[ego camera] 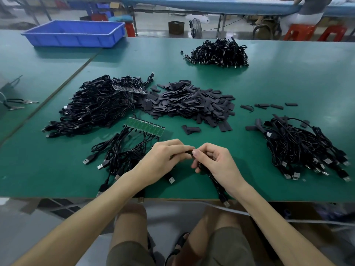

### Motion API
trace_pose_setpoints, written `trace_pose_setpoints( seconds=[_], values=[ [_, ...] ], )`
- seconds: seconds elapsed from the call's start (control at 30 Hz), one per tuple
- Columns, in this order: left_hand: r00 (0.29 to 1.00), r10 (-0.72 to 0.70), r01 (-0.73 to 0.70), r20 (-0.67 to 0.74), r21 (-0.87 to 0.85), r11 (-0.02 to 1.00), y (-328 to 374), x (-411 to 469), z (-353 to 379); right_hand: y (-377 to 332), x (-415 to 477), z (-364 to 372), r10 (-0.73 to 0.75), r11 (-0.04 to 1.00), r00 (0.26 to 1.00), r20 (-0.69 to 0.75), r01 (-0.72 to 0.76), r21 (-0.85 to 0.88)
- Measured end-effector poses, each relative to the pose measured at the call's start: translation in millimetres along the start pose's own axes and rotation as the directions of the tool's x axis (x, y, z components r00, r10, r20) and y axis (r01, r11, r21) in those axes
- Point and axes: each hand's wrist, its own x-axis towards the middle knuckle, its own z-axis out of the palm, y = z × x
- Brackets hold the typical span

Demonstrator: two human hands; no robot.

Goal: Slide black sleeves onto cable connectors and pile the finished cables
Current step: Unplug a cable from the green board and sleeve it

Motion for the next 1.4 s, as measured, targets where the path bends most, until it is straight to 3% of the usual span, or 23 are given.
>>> trace_pose_setpoints(
  seconds=[0.1,0.2,0.37,0.63,0.9,1.07,1.17,1.23,1.3,1.4],
  values=[
    [0.990,-0.124,0.115,-0.069,-0.124,0.986,-2,2,-2,0,-1,-1,-0.022,1.000,0.999,-0.042,0.022,0.005],
    [0.959,-0.274,0.230,-0.080,-0.352,0.907,-4,4,-3,0,-2,-3,-0.044,0.999,0.995,-0.086,0.046,0.027],
    [0.947,-0.316,0.240,-0.062,-0.515,0.823,-4,5,-3,0,-2,-3,-0.044,0.997,0.993,-0.105,0.051,0.063],
    [0.937,-0.341,0.240,-0.077,-0.567,0.788,-5,5,-4,-1,-1,-1,-0.034,0.998,0.996,-0.080,0.039,0.057],
    [0.916,-0.366,0.252,-0.163,-0.476,0.843,-4,8,-6,-3,0,0,-0.033,0.995,0.997,-0.073,0.039,0.087],
    [0.886,-0.433,0.278,-0.167,-0.555,0.784,0,24,-14,3,2,1,-0.051,0.999,0.997,-0.060,0.051,0.001],
    [0.818,-0.572,0.431,-0.059,-0.596,0.677,12,31,-10,2,3,-2,-0.047,0.982,0.975,-0.219,0.086,0.170],
    [0.823,-0.562,0.534,0.088,-0.459,0.710,20,32,0,4,4,-6,-0.029,0.963,0.946,-0.323,0.113,0.243],
    [0.841,-0.485,0.541,0.240,-0.344,0.768,30,33,14,5,5,-8,-0.001,0.960,0.927,-0.375,0.106,0.259],
    [0.840,-0.457,0.528,0.292,-0.248,0.812,41,38,35,7,4,-10,0.037,0.962,0.917,-0.398,0.075,0.261]
  ],
)
